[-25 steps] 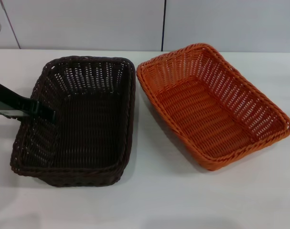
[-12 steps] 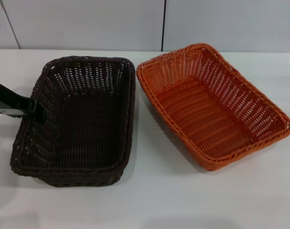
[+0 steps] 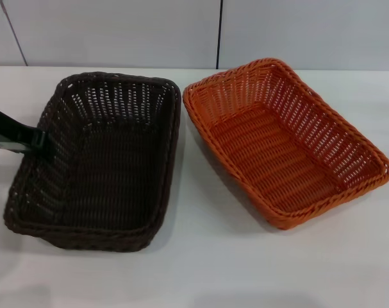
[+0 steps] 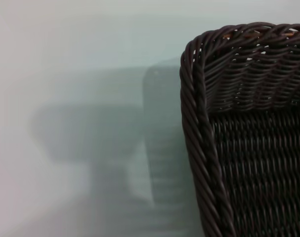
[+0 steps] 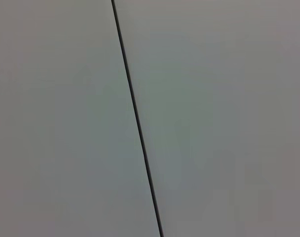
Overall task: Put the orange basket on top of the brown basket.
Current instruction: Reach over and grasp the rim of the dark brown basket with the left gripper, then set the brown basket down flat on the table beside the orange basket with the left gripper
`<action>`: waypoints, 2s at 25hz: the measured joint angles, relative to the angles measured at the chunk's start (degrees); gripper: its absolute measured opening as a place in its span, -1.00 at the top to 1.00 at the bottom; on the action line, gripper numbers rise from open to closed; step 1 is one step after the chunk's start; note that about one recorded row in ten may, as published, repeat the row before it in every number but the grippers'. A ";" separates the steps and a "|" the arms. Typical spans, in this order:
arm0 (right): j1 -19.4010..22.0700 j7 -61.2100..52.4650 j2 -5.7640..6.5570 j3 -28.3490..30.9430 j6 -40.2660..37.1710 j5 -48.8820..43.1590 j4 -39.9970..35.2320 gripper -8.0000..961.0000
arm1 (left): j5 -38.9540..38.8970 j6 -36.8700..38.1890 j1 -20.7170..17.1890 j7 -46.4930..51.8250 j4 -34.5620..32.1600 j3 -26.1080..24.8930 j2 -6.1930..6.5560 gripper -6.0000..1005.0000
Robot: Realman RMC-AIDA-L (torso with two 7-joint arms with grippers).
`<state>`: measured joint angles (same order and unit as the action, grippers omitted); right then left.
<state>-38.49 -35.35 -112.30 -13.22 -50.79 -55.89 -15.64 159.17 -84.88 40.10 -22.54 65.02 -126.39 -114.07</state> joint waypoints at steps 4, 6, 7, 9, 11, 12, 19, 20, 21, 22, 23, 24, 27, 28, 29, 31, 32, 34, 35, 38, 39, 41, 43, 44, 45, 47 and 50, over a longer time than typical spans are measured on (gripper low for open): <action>0.01 0.01 -0.01 0.14 0.00 0.00 0.09 -0.40 | -0.22 -2.76 -0.38 -2.07 3.23 -1.03 0.52 0.55; 0.03 0.02 -0.01 0.21 0.00 0.00 0.15 -0.40 | -0.36 -4.72 -0.71 -3.97 6.27 -2.26 0.62 0.55; 0.09 0.02 -0.01 0.29 0.00 0.00 0.25 -0.40 | -0.38 -5.56 -0.82 -4.65 7.71 -2.75 0.62 0.55; 0.11 0.02 -0.02 0.33 0.00 0.00 0.28 -0.40 | -0.43 -7.04 -0.91 -5.68 10.07 -3.34 0.66 0.55; 0.13 0.02 -0.02 0.39 0.00 0.00 0.34 -0.40 | -0.48 -8.49 -0.90 -6.83 12.24 -3.78 0.91 0.56; 0.14 0.02 -0.02 0.42 -0.01 0.00 0.35 -0.40 | -0.54 -10.06 -0.62 -8.61 14.13 -4.63 1.19 0.56; 0.09 0.02 -0.08 0.48 -0.02 0.00 0.54 -0.40 | -5.66 -17.99 1.09 -17.17 15.45 -7.44 3.60 0.59; 0.09 0.02 -0.08 0.48 -0.02 0.00 0.59 -0.40 | -6.97 -19.00 1.15 -18.00 15.24 -7.43 4.14 0.59; 0.09 0.02 -0.08 0.49 -0.02 0.00 0.60 -0.40 | -8.56 -20.15 1.30 -19.02 14.85 -7.28 4.92 0.59; 0.11 0.02 -0.10 0.48 -0.01 0.00 0.62 -0.40 | -10.15 -21.28 1.47 -19.98 14.42 -7.09 5.52 0.59; 0.13 0.02 -0.10 0.48 -0.01 0.00 0.65 -0.40 | -10.15 -21.28 1.47 -19.98 14.42 -7.09 5.52 0.59; 0.14 0.02 -0.10 0.49 -0.02 0.00 0.67 -0.40 | -10.15 -21.28 1.47 -19.98 14.42 -7.09 5.52 0.59; 0.10 0.02 -0.11 0.49 -0.02 0.00 0.72 -0.40 | -14.53 -23.46 5.27 -25.16 7.27 -6.93 6.79 0.59; 0.10 0.02 -0.11 0.49 -0.02 0.00 0.72 -0.40 | -14.72 -23.11 6.02 -25.69 5.63 -6.93 6.83 0.59; 0.08 0.02 -0.11 0.48 -0.02 0.00 0.75 -0.40 | -14.72 -22.28 7.58 -26.83 2.44 -6.93 6.72 0.59; 0.17 0.02 -0.10 0.48 -0.01 -0.01 1.02 -0.40 | -14.30 -19.18 10.88 -29.45 -4.67 -6.90 5.89 0.59; 0.17 0.02 -0.10 0.48 -0.01 -0.01 1.02 -0.41 | -14.30 -19.18 10.88 -29.45 -4.67 -6.90 5.89 0.59; 0.32 0.02 -0.11 0.48 -0.01 -0.01 1.38 -0.41 | -14.10 -14.92 13.98 -31.18 -10.91 -6.86 4.98 0.59; 0.40 0.02 -0.11 0.48 -0.01 -0.01 1.55 -0.41 | -14.18 -13.61 14.79 -31.43 -12.49 -6.85 4.73 0.59; 0.52 0.02 -0.10 0.48 -0.01 -0.01 1.80 -0.41 | -14.28 -10.69 16.44 -31.72 -15.57 -6.81 4.19 0.59; 0.57 0.02 -0.10 0.48 -0.01 -0.01 1.92 -0.41 | -14.31 -9.71 17.09 -31.75 -16.64 -6.81 4.02 0.59; 0.69 0.02 -0.10 0.48 -0.01 -0.01 2.19 -0.41 | -14.33 -7.53 18.97 -31.38 -19.69 -6.87 3.53 0.58; 0.80 0.02 -0.11 0.48 -0.01 -0.01 2.26 -0.41 | -14.32 -6.24 20.32 -30.32 -21.45 -6.89 3.12 0.58; 0.88 0.02 -0.10 0.48 -0.01 -0.01 2.28 -0.41 | -14.24 -5.63 20.78 -29.79 -22.03 -6.86 2.84 0.58; 0.94 0.02 -0.10 0.48 -0.01 -0.01 2.29 -0.41 | -14.20 -5.12 21.16 -29.35 -22.43 -6.68 2.57 0.58; 1.09 0.02 -0.10 0.48 0.02 -0.01 2.29 -0.41 | -14.10 -4.46 21.54 -28.95 -22.99 -6.39 2.16 0.58; 1.13 0.02 -0.10 0.48 0.09 -0.01 2.29 -0.41 | -14.05 -4.35 21.88 -28.72 -24.68 -6.23 1.62 0.56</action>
<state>-37.37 -35.33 -112.41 -12.74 -50.70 -55.90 -13.35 145.12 -89.23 61.98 -51.26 40.34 -132.62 -112.45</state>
